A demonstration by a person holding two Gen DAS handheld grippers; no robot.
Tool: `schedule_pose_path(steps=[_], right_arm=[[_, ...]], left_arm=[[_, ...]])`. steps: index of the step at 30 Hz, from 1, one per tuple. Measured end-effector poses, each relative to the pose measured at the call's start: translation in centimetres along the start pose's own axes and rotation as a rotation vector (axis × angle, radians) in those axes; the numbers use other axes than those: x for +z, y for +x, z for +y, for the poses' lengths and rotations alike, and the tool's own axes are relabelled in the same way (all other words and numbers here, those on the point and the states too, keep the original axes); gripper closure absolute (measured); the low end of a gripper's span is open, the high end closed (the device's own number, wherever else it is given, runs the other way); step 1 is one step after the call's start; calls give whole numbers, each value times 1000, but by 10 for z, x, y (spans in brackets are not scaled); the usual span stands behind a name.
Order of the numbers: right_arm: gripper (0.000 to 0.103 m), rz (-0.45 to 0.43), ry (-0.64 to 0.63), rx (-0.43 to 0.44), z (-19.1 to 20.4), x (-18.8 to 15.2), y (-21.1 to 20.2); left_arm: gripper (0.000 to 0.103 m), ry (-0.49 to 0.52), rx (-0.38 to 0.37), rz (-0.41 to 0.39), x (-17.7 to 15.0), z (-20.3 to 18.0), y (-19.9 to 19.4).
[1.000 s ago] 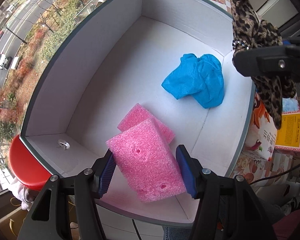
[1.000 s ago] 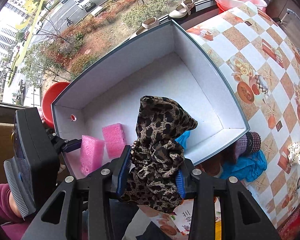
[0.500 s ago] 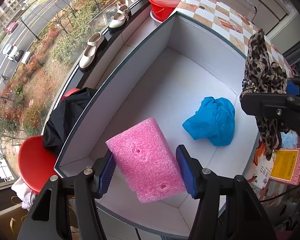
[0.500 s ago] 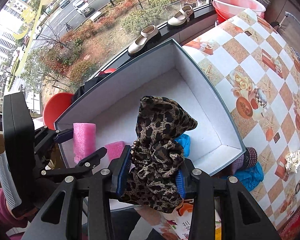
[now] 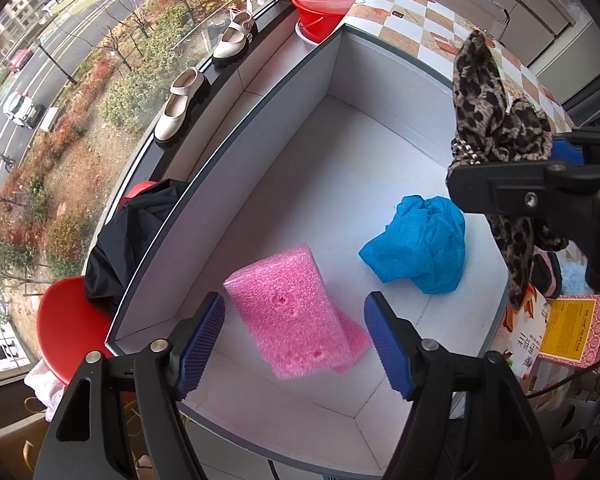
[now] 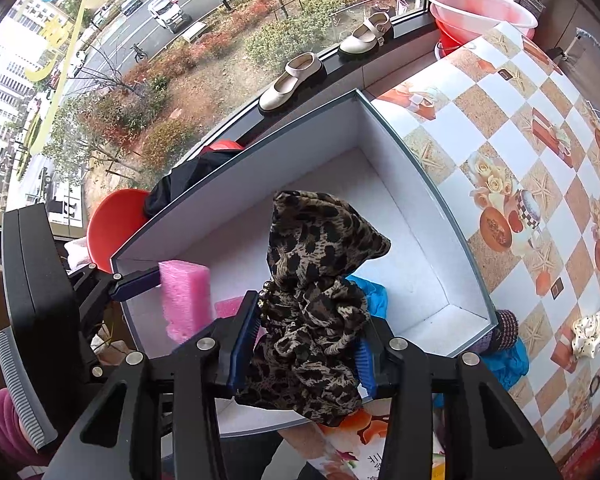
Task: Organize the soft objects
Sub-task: 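Open both tools to drop the sponge and scarf into the box, then move the left tool to the cream polka-dot scarf while the right tool reaches the light-blue fluffy boa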
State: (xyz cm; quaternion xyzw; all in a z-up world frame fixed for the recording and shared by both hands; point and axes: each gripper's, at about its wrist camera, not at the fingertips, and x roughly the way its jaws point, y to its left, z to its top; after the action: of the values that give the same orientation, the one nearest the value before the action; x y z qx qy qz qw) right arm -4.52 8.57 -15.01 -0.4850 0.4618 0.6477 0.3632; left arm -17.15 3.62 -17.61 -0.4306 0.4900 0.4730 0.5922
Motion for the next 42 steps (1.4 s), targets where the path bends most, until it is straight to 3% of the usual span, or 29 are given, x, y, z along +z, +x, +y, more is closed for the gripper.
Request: schedule_pose_path(steps=[1, 4, 6, 9, 10, 11, 16, 24, 31, 39, 42], right_arm=[[55, -1, 3, 3, 0, 0, -1], [21, -21, 12, -2, -2, 2, -6], [21, -32, 22, -11, -4, 3, -9], [17, -40, 49, -21, -9, 3, -13], [2, -43, 62, -27, -11, 3, -15], [0, -53, 76, -33, -14, 3, -17], [0, -71, 139, 0, -27, -1, -30], [0, -100, 299, 77, -60, -25, -63], [0, -115, 472, 110, -112, -77, -104], [0, -104, 687, 44, -194, -156, -130], [0, -63, 747, 14, -227, -184, -124]], left_arm=[[23, -5, -10, -9, 0, 1, -2], [14, -23, -24, -40, -1, 4, -6], [1, -40, -32, -58, 0, 5, -10], [1, -61, -75, -76, 4, 8, -12], [1, -67, -85, -80, 6, 8, -13], [1, -71, -95, -81, 9, 9, -15], [0, -65, -144, -57, 14, 3, -22], [1, 43, -205, -34, 27, -33, -41], [1, 201, -221, -30, 43, -88, -53], [0, 354, -223, -1, 50, -153, -54], [1, 403, -210, 16, 51, -174, -51]])
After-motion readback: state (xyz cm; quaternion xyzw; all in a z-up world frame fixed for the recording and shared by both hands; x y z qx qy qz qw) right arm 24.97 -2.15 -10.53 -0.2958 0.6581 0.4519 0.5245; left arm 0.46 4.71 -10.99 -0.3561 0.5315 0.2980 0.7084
